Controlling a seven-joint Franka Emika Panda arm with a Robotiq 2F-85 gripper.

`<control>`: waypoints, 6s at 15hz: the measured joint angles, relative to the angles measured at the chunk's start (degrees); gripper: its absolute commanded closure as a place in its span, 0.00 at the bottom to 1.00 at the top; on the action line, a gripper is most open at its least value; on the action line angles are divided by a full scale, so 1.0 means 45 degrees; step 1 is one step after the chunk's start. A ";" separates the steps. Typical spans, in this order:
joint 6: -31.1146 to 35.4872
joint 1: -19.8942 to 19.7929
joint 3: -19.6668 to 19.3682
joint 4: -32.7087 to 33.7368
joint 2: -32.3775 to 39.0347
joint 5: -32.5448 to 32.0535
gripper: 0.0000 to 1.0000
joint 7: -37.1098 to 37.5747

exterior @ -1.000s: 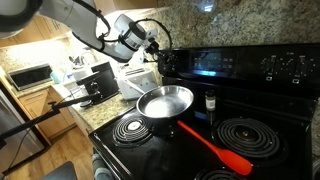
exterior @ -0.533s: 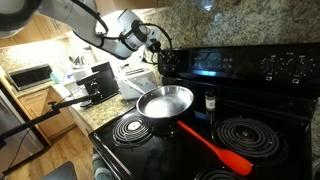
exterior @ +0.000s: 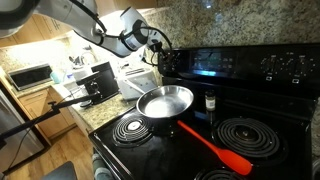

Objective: Turn the second knob from the left

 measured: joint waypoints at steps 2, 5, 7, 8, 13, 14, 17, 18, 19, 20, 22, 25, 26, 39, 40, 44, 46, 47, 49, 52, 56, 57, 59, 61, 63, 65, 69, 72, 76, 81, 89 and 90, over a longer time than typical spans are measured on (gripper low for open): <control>0.0050 0.0033 -0.0055 -0.0023 -0.0006 0.0217 0.94 -0.0013; 0.0055 0.0145 -0.0189 -0.0032 -0.0008 0.0324 0.94 -0.0013; 0.0055 0.0193 -0.0246 -0.0036 -0.0008 0.0326 0.94 -0.0013; 0.0056 0.0203 -0.0256 -0.0037 -0.0007 0.0326 0.94 -0.0013; 0.0057 0.0306 -0.0388 -0.0044 -0.0006 0.0326 0.94 -0.0019; 0.0057 0.0330 -0.0416 -0.0046 -0.0006 0.0326 0.63 -0.0018; 0.0165 0.0350 -0.0478 -0.0042 0.0100 0.0328 0.36 -0.0019; 0.0352 0.0351 -0.0498 -0.0033 0.0253 0.0331 0.29 -0.0019; 0.0475 0.0352 -0.0553 -0.0018 0.0446 0.0336 0.20 -0.0018; 0.0730 0.0349 -0.0647 0.0028 0.0615 0.0374 0.14 -0.0006; 0.0956 0.0346 -0.0773 0.0077 0.0824 0.0517 0.01 -0.0012; 0.0958 0.0353 -0.0867 0.0139 0.0993 0.0660 0.00 -0.0031; 0.0958 0.0352 -0.0887 0.0186 0.1057 0.0663 0.00 -0.0073; 0.0882 0.2358 -0.2548 -0.0773 0.0420 -0.1181 0.00 -0.1253; 0.0825 0.2529 -0.2725 -0.0843 0.0376 -0.1407 0.00 -0.1253; 0.0255 0.3151 -0.3090 -0.1203 0.0064 -0.2370 0.00 -0.1254; 0.0109 0.3565 -0.3077 -0.1381 -0.0168 -0.2771 0.00 -0.1254; -0.0045 0.3822 -0.3077 -0.1439 -0.0285 -0.2996 0.00 -0.1253; -0.0315 0.4234 -0.3064 -0.1468 -0.0500 -0.3405 0.00 -0.1250; -0.0340 0.4426 -0.2994 -0.1472 -0.0676 -0.3840 0.00 -0.1238; -0.0340 0.4304 -0.3042 -0.1473 -0.0725 -0.4292 0.00 -0.1142; -0.0340 0.4252 -0.3096 -0.1473 -0.0734 -0.4455 0.00 -0.0976; -0.0340 0.4073 -0.3174 -0.1522 -0.0806 -0.4742 0.00 -0.0648; -0.0340 0.3843 -0.3183 -0.1701 -0.0997 -0.4997 0.00 -0.0258; -0.0340 0.3611 -0.3179 -0.1980 -0.1273 -0.5284 0.00 0.0116; -0.0340 0.3375 -0.3145 -0.2280 -0.1547 -0.5578 0.00 0.0501; -0.0340 0.2714 -0.2789 -0.2683 -0.1807 -0.6051 0.00 0.1070; -0.0339 0.2134 -0.2322 -0.2804 -0.1801 -0.6153 0.00 0.1163; -0.0339 0.1625 -0.1807 -0.2848 -0.1776 -0.6162 0.00 0.1164; -0.0339 0.1446 -0.1344 -0.2785 -0.1719 -0.6162 0.00 0.1111; -0.0330 0.1237 -0.1328 -0.2029 -0.1303 -0.6707 0.00 0.1074; -0.0329 0.1201 -0.1327 -0.1910 -0.1202 -0.6728 0.00 0.1070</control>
